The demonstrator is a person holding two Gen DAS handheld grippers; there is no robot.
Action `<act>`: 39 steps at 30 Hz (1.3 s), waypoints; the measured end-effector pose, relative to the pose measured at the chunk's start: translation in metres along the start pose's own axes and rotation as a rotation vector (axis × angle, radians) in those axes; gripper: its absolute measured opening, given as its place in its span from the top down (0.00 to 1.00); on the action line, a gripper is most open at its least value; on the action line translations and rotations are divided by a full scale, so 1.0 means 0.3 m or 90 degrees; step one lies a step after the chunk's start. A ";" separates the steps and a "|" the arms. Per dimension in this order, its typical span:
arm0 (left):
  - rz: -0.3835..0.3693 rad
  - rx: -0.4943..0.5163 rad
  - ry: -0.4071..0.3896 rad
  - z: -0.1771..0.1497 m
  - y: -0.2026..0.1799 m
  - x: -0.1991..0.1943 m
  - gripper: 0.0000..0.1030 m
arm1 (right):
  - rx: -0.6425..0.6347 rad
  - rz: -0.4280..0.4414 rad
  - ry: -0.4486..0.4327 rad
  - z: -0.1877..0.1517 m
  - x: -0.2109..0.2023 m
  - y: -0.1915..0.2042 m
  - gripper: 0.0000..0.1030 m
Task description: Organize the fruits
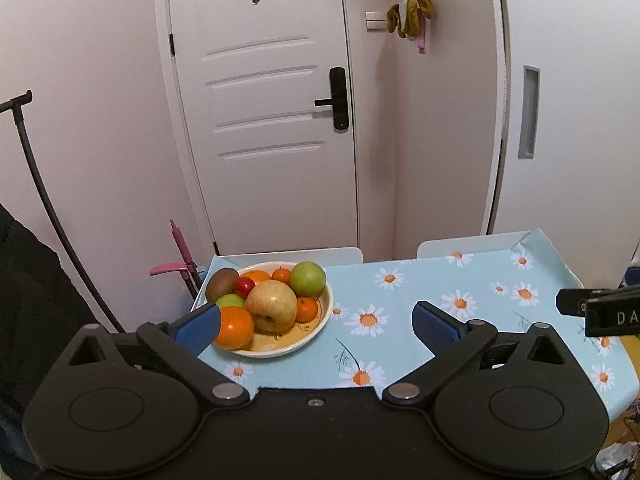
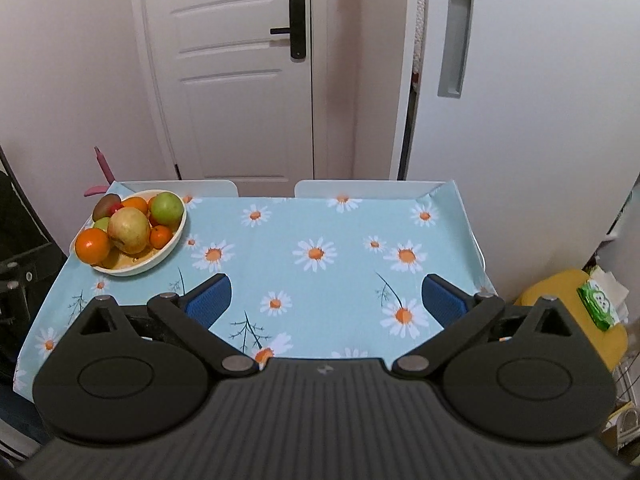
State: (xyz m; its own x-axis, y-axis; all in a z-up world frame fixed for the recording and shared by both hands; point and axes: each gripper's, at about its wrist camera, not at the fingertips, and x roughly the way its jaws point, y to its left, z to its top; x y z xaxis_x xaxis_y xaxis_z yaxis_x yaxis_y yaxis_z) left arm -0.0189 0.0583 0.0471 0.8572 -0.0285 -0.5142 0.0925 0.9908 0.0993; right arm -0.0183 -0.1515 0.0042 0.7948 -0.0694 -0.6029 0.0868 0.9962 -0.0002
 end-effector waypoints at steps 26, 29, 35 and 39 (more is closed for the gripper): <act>-0.008 -0.003 -0.016 -0.016 0.006 -0.023 0.00 | 0.002 -0.005 0.003 -0.005 -0.009 0.008 0.00; -0.008 -0.004 -0.017 -0.017 0.005 -0.024 0.00 | 0.003 -0.006 0.004 -0.006 -0.009 0.008 0.00; -0.008 -0.004 -0.018 -0.018 0.005 -0.026 0.00 | 0.003 -0.004 0.005 -0.007 -0.007 0.008 0.00; -0.007 -0.005 -0.016 -0.019 0.005 -0.026 0.00 | 0.003 -0.005 0.006 -0.012 -0.007 0.009 0.00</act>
State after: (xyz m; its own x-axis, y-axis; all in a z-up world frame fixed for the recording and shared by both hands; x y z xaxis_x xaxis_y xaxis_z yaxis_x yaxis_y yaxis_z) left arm -0.0282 0.0607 0.0465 0.8689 -0.0429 -0.4932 0.0985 0.9913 0.0873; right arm -0.0220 -0.1486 0.0025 0.7884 -0.0771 -0.6104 0.0959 0.9954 -0.0018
